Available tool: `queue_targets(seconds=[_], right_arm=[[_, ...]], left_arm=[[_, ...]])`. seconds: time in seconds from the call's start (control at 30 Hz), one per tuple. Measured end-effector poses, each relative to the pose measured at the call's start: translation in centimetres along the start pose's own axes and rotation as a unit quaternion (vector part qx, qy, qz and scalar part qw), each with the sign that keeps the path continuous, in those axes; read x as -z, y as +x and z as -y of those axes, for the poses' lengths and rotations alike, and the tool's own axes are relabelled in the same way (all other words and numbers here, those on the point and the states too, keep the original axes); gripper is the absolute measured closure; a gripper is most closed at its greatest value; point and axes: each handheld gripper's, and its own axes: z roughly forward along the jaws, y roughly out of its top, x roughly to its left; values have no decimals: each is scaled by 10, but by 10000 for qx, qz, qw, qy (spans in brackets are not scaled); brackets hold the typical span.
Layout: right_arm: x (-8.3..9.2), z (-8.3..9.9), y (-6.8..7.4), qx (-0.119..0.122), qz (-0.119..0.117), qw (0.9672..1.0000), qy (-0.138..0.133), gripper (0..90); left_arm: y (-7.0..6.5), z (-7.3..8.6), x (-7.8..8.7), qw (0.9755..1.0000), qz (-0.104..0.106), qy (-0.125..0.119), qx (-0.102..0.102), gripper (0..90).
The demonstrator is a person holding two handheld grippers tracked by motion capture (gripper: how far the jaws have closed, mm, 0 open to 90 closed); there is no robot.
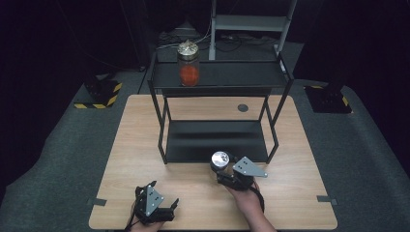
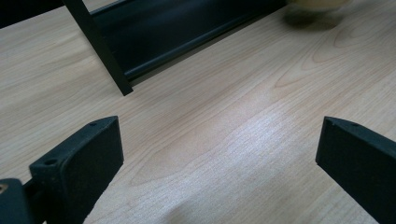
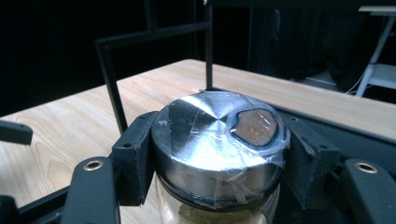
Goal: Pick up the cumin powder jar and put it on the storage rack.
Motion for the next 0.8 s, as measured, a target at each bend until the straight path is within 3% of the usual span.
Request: queue_targets(seconds=[0.43, 0.8], right_arm=[[37, -23, -10, 114, 315, 9994, -132, 345], [57, -32, -16, 34, 498, 9986, -196, 346]], left_arm=[[1, 1, 0, 10000, 28, -32, 23, 11], [2, 2, 0, 10000, 50, -44, 0, 11]])
